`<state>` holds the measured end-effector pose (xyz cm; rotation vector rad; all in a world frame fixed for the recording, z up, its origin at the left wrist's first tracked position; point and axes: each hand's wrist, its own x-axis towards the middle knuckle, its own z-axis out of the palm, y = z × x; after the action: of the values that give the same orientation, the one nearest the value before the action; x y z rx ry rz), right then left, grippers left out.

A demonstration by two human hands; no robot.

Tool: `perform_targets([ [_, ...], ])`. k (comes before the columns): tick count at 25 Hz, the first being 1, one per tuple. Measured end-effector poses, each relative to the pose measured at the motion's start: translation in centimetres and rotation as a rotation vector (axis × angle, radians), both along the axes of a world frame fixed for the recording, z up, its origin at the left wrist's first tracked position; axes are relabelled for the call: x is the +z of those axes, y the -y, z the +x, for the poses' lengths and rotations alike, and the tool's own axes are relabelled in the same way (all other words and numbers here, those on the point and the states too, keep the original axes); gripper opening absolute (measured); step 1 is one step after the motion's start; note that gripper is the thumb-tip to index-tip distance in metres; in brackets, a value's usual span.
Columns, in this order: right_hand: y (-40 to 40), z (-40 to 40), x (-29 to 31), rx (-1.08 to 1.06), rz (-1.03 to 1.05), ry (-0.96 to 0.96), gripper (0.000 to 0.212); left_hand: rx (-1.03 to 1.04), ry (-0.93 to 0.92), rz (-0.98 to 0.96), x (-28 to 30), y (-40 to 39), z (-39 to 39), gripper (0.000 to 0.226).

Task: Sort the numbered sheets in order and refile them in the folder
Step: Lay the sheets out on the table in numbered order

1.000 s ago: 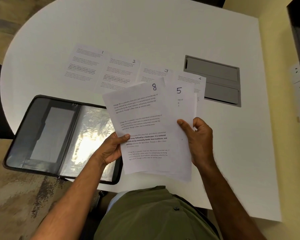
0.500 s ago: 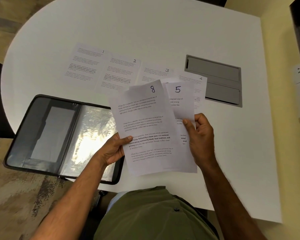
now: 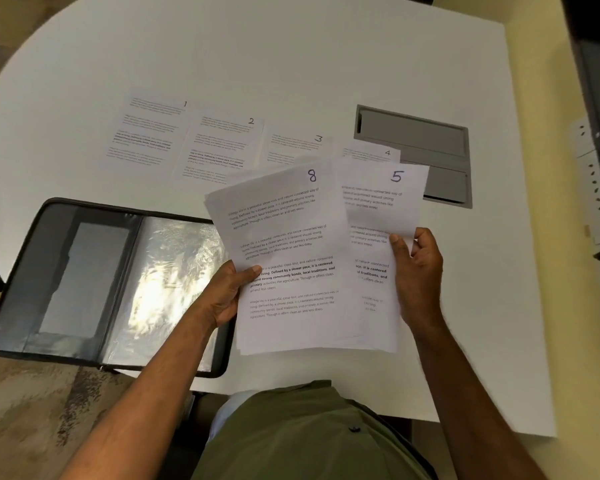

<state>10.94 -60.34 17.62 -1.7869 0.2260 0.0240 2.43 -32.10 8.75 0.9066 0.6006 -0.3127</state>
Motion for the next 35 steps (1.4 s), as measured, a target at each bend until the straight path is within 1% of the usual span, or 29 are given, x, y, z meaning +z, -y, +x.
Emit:
perform_targets([
  [3,2.9,1.7,-1.6,-0.097,-0.011,-0.021,0.003,0.011,-0.011,0.019,-0.7,1.1,1.1,0.047],
  [4,4.0,2.4,-2.3,-0.127,-0.013,-0.04,0.006,0.011,-0.023,0.029,-0.9,1.5,1.4,0.046],
  [6,6.5,3.9,-3.9,-0.178,-0.034,-0.074,0.012,0.012,-0.045,0.051,-1.1,2.6,2.2,0.035],
  [7,7.7,4.6,-4.5,-0.201,-0.047,-0.083,0.013,0.02,-0.055,0.062,-1.1,3.1,2.6,0.033],
  [12,12.9,9.6,-7.3,-0.299,-0.093,-0.085,0.017,0.064,-0.112,0.112,-1.9,5.0,4.7,0.034],
  [15,16.3,13.4,-9.6,-0.342,-0.16,-0.101,0.019,0.092,-0.154,0.125,-2.9,5.8,6.1,0.035],
  [18,19.4,17.2,-12.2,-0.338,-0.224,-0.108,0.018,0.087,-0.19,0.144,-3.6,6.8,7.8,0.035],
  [21,21.4,21.1,-14.6,-0.32,-0.276,-0.115,0.027,0.071,-0.221,0.164,-3.8,8.2,10.0,0.032],
  [25,23.1,25.5,-17.6,-0.264,-0.361,-0.167,0.019,0.031,-0.259,0.183,-4.6,9.3,12.2,0.034],
  [26,23.6,26.4,-18.4,-0.251,-0.386,-0.17,0.021,0.02,-0.265,0.185,-4.9,9.4,12.7,0.036],
  [29,25.1,29.0,-20.5,-0.243,-0.447,-0.182,0.029,0.009,-0.291,0.18,-6.1,9.6,13.7,0.039],
  [35,26.1,32.3,-22.9,-0.239,-0.532,-0.188,0.033,-0.033,-0.324,0.175,-7.9,10.7,15.5,0.037],
])
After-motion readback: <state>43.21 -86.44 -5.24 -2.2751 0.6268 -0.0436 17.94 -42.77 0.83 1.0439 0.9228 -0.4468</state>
